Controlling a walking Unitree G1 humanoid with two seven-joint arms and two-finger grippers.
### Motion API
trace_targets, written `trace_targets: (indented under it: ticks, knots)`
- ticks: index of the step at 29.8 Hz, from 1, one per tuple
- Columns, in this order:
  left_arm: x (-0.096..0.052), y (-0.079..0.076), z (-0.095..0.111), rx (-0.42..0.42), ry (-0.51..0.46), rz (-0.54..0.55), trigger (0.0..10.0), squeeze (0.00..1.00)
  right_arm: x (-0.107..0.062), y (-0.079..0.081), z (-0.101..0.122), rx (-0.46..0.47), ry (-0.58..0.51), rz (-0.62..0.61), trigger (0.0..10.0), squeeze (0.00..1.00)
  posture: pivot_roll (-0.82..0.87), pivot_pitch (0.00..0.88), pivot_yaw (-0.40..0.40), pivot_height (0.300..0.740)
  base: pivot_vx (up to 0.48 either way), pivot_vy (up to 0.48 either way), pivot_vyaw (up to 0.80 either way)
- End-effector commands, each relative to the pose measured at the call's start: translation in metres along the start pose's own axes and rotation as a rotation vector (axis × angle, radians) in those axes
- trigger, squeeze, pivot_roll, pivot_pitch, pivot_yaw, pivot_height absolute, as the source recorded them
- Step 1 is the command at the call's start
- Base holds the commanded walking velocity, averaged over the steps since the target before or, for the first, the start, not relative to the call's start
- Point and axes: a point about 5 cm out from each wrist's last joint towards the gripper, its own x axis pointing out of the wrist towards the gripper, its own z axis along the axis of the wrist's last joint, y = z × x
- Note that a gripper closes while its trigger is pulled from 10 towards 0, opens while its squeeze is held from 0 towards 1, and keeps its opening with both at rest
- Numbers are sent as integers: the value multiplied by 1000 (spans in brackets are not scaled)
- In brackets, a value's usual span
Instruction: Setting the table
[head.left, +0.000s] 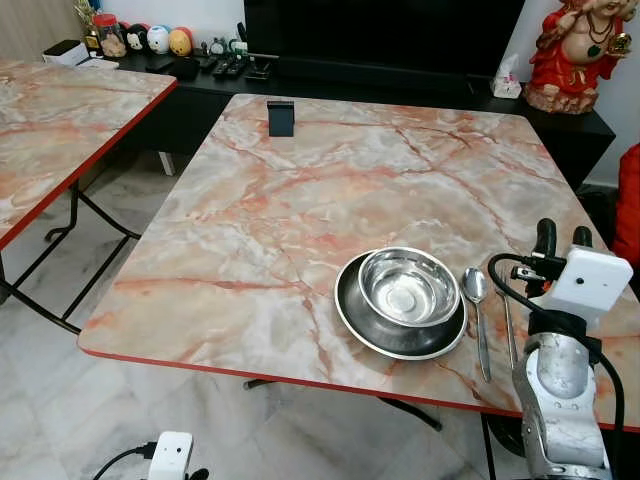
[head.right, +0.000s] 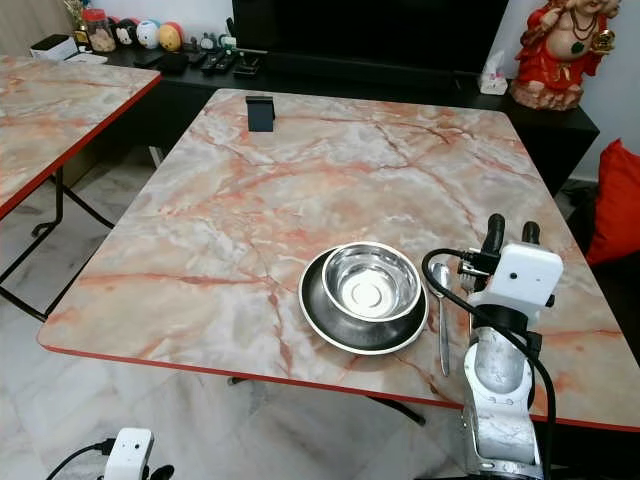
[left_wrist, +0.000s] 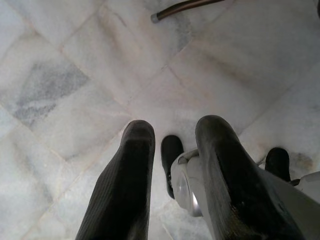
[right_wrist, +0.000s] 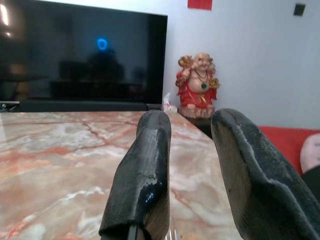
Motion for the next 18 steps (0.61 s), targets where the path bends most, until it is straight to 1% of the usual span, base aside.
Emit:
trace_targets:
  ticks: [1, 4, 8, 12, 18]
  knots:
    - [0, 3, 2, 20, -9, -1, 10000, 0, -3, -2, 5, 8, -9, -14, 10000, 0, 67, 0, -27, 727, 0, 0, 0]
    - [0, 6, 4, 24, -17, -1, 10000, 0, -6, -3, 2, 5, 7, -18, 10000, 0, 63, 0, -19, 727, 0, 0, 0]
    - [0, 6, 7, 25, -25, -1, 10000, 0, -4, -4, 4, 7, 1, -31, 10000, 0, 56, 0, -16, 727, 0, 0, 0]
    - [1, 4, 11, 20, -35, -6, 10000, 0, -1, -3, 7, 11, -7, -34, 10000, 0, 53, 0, -16, 727, 0, 0, 0]
    - [2, 1, 11, 16, -35, -13, 10000, 0, 0, -3, 8, 13, -9, -37, 10000, 0, 48, 0, -15, 727, 0, 0, 0]
